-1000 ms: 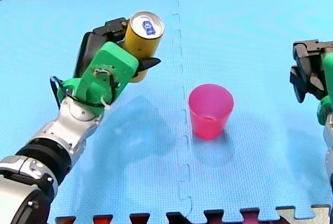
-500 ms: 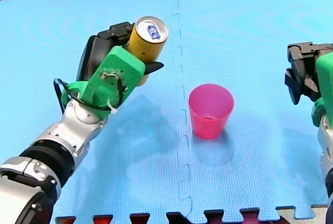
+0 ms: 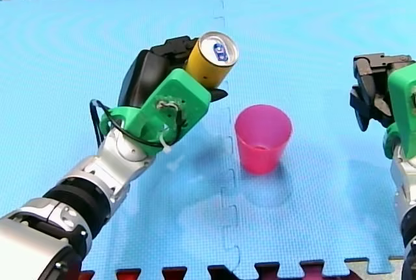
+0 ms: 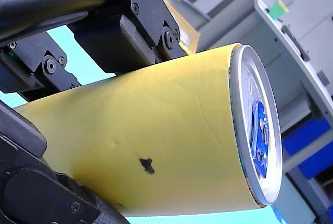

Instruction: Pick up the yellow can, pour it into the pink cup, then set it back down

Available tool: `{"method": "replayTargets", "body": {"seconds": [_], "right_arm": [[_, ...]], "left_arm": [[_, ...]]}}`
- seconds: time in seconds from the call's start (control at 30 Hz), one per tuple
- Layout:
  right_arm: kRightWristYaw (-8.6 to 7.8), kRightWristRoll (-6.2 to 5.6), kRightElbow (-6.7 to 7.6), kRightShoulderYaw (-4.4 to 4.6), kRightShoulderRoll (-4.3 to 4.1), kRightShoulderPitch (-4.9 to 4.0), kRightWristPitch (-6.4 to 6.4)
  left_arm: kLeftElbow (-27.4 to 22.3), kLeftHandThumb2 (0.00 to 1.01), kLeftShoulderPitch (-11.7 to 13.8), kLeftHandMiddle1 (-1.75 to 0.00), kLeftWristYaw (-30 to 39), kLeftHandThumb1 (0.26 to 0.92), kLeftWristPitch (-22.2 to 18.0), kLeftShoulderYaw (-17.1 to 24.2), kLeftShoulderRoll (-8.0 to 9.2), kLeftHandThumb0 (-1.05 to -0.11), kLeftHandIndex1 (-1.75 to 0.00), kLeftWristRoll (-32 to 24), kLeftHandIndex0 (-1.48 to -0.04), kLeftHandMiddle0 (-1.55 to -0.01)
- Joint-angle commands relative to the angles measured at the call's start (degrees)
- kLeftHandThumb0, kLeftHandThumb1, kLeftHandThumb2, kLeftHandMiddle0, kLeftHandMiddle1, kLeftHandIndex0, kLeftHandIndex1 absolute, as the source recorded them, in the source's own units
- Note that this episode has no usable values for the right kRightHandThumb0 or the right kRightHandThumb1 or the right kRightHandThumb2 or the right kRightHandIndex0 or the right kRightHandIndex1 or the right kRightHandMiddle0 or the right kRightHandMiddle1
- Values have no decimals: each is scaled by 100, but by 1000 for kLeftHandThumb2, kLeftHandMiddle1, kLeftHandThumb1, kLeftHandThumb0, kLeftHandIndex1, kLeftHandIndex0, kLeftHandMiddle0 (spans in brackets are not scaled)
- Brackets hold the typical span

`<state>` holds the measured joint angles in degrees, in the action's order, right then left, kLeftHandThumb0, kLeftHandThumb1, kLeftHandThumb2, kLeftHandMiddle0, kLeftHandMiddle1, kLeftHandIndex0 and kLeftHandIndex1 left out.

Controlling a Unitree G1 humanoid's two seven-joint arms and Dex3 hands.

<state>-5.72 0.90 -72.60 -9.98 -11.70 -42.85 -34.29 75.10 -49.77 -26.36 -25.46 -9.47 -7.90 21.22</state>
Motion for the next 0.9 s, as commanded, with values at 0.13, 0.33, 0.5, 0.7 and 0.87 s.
{"method": "replayTargets", "body": {"seconds": [0.13,0.33,0.5,0.7,0.87], "right_arm": [[46,-5,16,1,19,15,-56],[82,9,9,12,38,26,-75],[74,4,-1,1,59,41,-104],[74,0,-7,-14,68,51,-147],[70,4,-6,-14,60,61,-172]], "left_arm": [[-19,0,-105,-4,-177,804,-185,-205,65,-398,-3,223,-1154,-1311],[7,0,-122,-17,-428,803,-247,-385,138,-394,-8,447,-1173,-1345],[31,0,-146,-16,-663,802,-169,-556,186,-396,-6,649,-1176,-1353],[54,0,-205,-14,-1182,801,-26,-911,318,-394,-5,1076,-1183,-1357],[53,1,-241,-13,-1382,802,16,-1082,376,-392,-5,1262,-1189,-1361]]}}
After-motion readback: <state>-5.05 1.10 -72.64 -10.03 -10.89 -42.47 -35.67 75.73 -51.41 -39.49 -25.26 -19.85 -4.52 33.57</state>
